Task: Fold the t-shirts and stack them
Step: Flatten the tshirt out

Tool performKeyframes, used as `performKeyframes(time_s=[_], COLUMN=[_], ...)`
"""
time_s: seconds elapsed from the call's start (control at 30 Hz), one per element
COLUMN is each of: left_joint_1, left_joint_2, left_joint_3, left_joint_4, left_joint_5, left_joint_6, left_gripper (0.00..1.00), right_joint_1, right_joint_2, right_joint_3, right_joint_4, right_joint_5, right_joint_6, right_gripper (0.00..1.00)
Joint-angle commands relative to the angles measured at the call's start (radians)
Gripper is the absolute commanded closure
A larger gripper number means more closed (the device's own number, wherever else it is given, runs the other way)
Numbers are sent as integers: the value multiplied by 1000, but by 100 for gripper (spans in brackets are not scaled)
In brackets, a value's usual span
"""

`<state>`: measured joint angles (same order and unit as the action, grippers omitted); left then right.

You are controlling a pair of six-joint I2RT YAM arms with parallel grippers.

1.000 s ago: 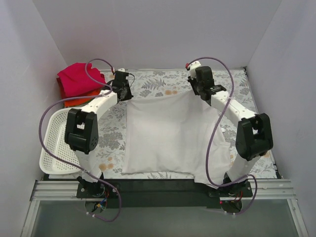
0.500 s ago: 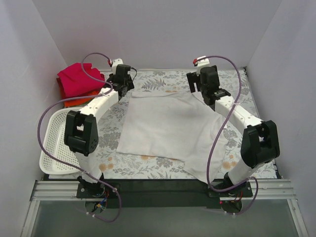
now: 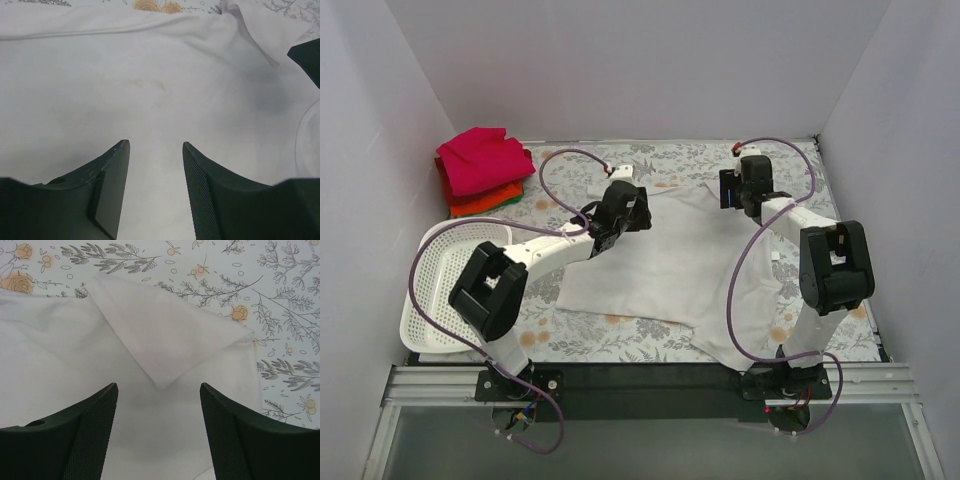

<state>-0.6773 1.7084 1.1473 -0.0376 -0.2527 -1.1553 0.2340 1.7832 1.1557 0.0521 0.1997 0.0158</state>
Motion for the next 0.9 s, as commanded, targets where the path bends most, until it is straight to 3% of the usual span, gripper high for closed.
performKeyframes(time_s=[0.0, 0.3, 0.87], left_joint_1=[-19, -91, -100], left_joint_2=[3, 85, 138], left_joint_3=[-29, -98, -176], left_joint_4=[70, 102, 102], left_joint_5=[39, 32, 27], left_joint_6=[-43, -95, -130], left_gripper=[57, 58, 59], right_joint_1=[-31, -94, -125], right_joint_2=[37, 113, 180], right_joint_3=[16, 36, 88], right_joint_4=[60, 65, 66], right_joint_5=[-94, -172, -224], right_joint_6=[58, 82, 81], right_gripper=[41, 50, 70])
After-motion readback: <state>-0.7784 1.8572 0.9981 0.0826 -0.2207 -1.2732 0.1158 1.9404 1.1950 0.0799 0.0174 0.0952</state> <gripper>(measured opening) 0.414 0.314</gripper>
